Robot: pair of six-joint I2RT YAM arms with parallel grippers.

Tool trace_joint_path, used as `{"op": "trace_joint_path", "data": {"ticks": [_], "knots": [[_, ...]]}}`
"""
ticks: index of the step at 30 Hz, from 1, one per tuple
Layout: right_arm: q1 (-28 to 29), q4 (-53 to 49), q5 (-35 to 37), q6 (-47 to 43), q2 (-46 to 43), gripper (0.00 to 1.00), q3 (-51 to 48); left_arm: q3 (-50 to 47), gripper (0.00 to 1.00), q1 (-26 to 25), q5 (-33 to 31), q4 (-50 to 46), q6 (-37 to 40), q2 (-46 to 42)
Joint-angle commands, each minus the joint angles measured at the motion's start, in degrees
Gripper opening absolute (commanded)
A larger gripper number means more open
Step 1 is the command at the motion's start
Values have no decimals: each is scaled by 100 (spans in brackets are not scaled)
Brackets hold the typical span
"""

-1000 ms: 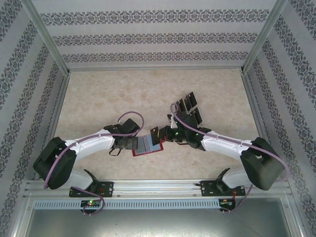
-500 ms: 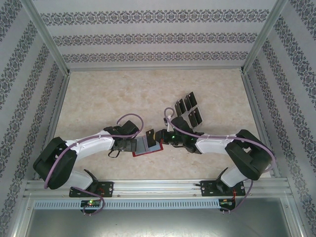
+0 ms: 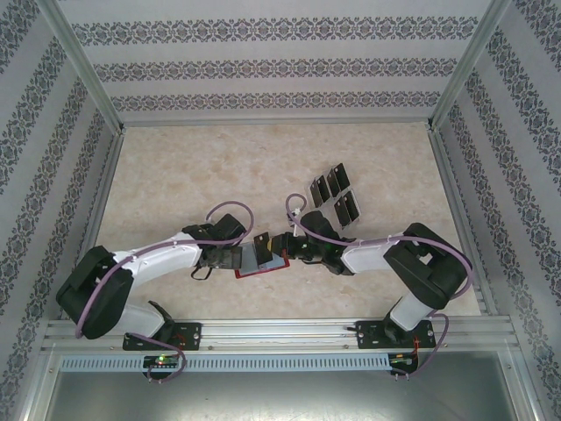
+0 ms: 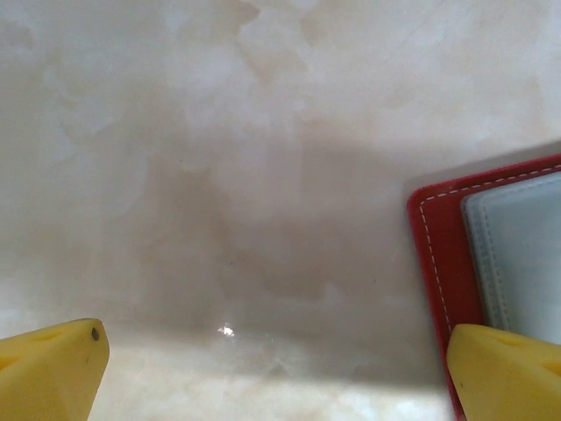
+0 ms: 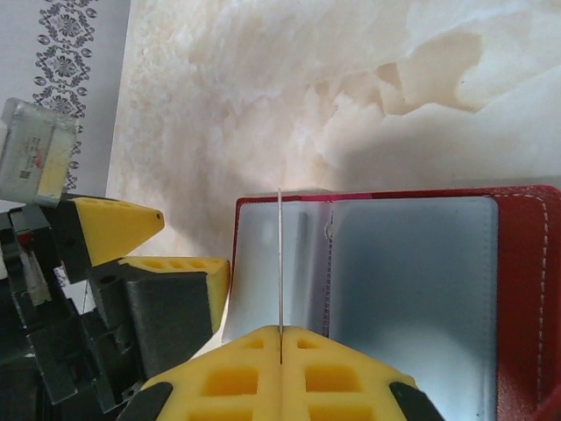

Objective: Put the credit cards into the card holder

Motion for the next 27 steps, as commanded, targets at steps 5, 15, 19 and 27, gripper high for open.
{"op": "trace_joint_path", "data": {"ticks": [5, 15, 19, 27], "knots": [[63, 339, -60, 23, 77, 0, -158, 328, 100, -45, -192, -433, 31, -218], [27, 393, -154, 32, 215, 0, -157, 221, 100, -54, 92, -177, 43, -48], [34, 449, -175, 42, 303, 0, -173, 98, 100, -55, 91, -109, 19, -4], [29, 511, -267, 73, 411, 0, -184, -83, 100, -59, 61, -43, -8, 103]]}}
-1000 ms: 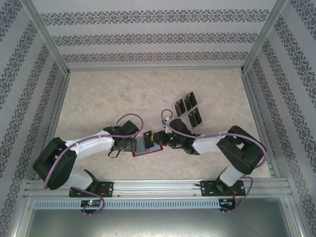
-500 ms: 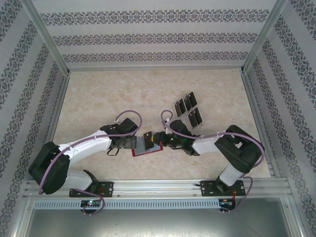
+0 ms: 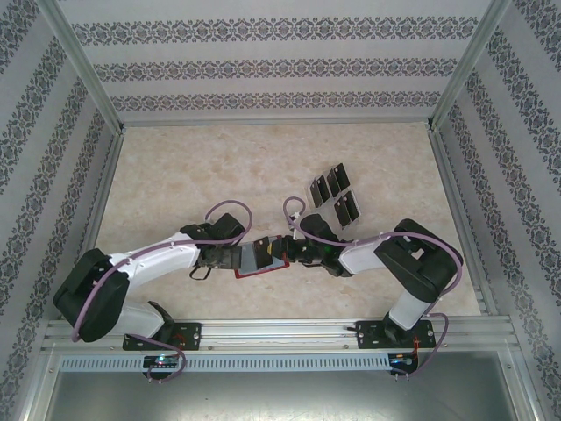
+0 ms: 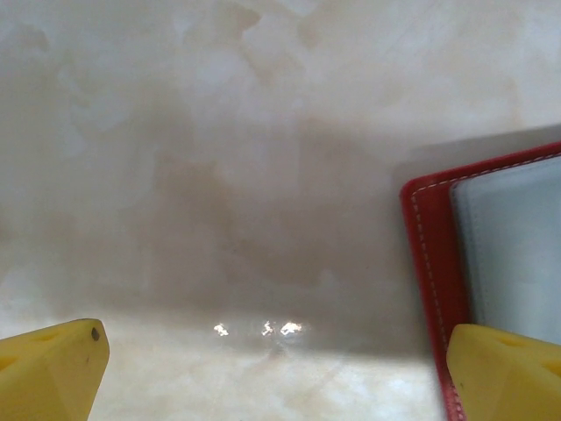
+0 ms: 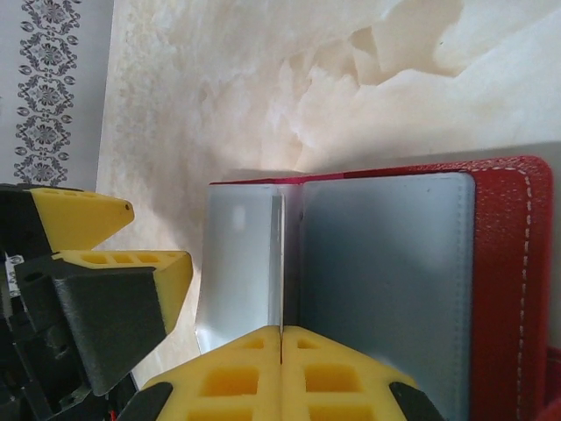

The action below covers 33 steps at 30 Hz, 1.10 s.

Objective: Put the credit cards into the card holder

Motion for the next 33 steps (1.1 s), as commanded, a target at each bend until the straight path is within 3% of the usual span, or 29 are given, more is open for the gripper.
{"op": "trace_joint_path", "data": {"ticks": [1, 33], "knots": [[31, 188, -135, 26, 81, 0, -75, -105, 100, -56, -33, 68, -7, 86], [57, 305, -327, 187, 576, 0, 95, -235, 100, -54, -2, 253, -35, 315]]}}
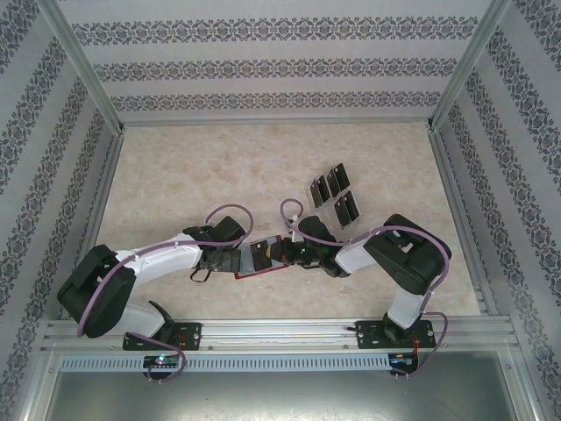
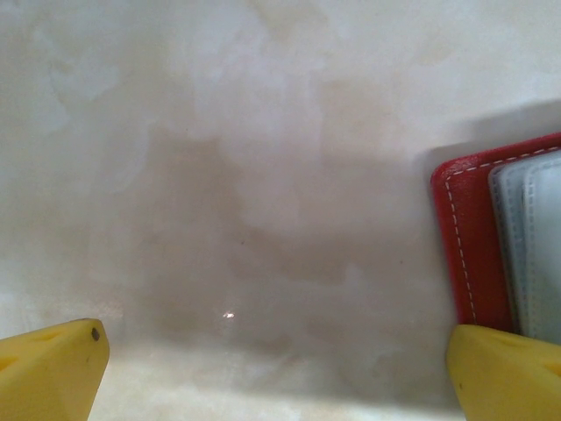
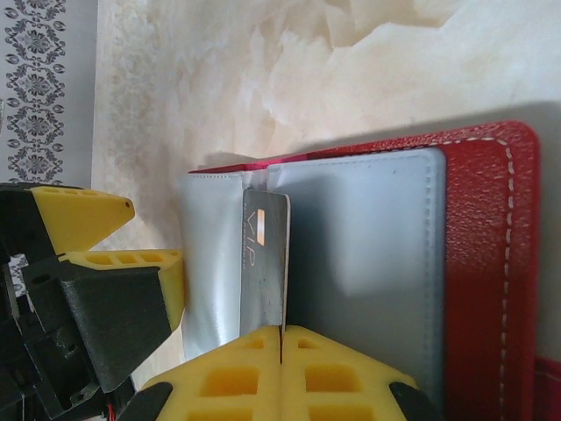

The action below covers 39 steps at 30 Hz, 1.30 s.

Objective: Put the credit cards into the card holder

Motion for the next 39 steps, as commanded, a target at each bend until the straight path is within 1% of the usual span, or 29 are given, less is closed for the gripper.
{"op": "trace_joint_path", "data": {"ticks": [1, 7, 18, 28, 39], "knots": [[57, -59, -68, 20, 79, 0, 66, -98, 100, -54, -2, 98, -33, 139], [-9, -324, 39, -87, -166, 0, -36, -106, 100, -54, -12, 104, -29, 125], [-120, -541, 97, -164, -237, 0, -49, -106, 100, -55, -2, 118, -16, 128], [-120, -580, 13, -161, -129, 0, 69, -110, 100, -54, 6, 150, -21, 150], [24, -565, -29, -125, 44, 0, 236, -89, 100, -54, 7, 146, -10, 156]]}}
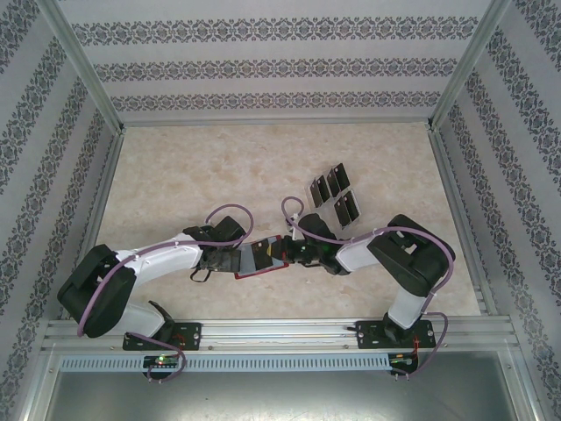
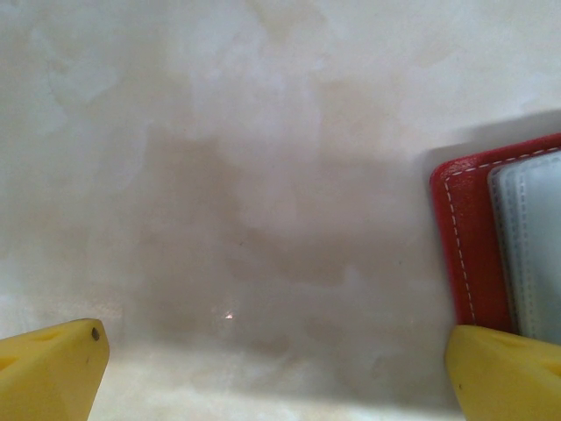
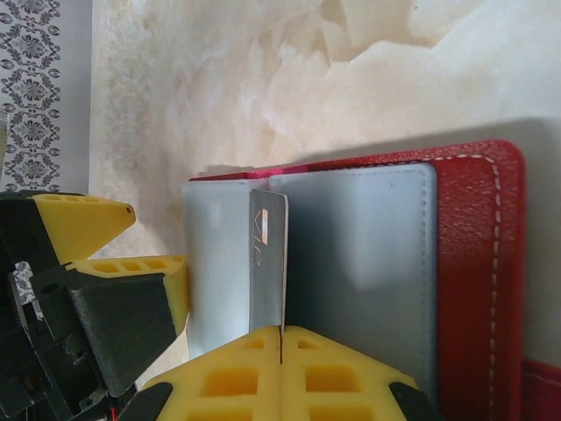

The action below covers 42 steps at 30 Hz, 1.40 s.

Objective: Put the credit cards into the card holder

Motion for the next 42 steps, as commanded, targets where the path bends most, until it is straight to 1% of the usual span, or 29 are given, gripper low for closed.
{"op": "trace_joint_path", "data": {"ticks": [1, 14, 40, 41, 42], "knots": [[88, -193, -25, -94, 166, 0, 101, -90, 100, -54, 4, 140, -11, 151], [169, -185, -33, -63, 235, 0, 85, -93, 100, -58, 13, 147, -6, 157], [499, -344, -68, 43, 527, 0, 499, -72, 100, -54, 48, 183, -18, 173], [507, -395, -67, 39, 526, 0, 522, -65, 100, -54, 48, 181, -21, 171], [507, -418, -68, 28, 524, 3, 541, -56, 100, -54, 48, 175, -16, 166]]}}
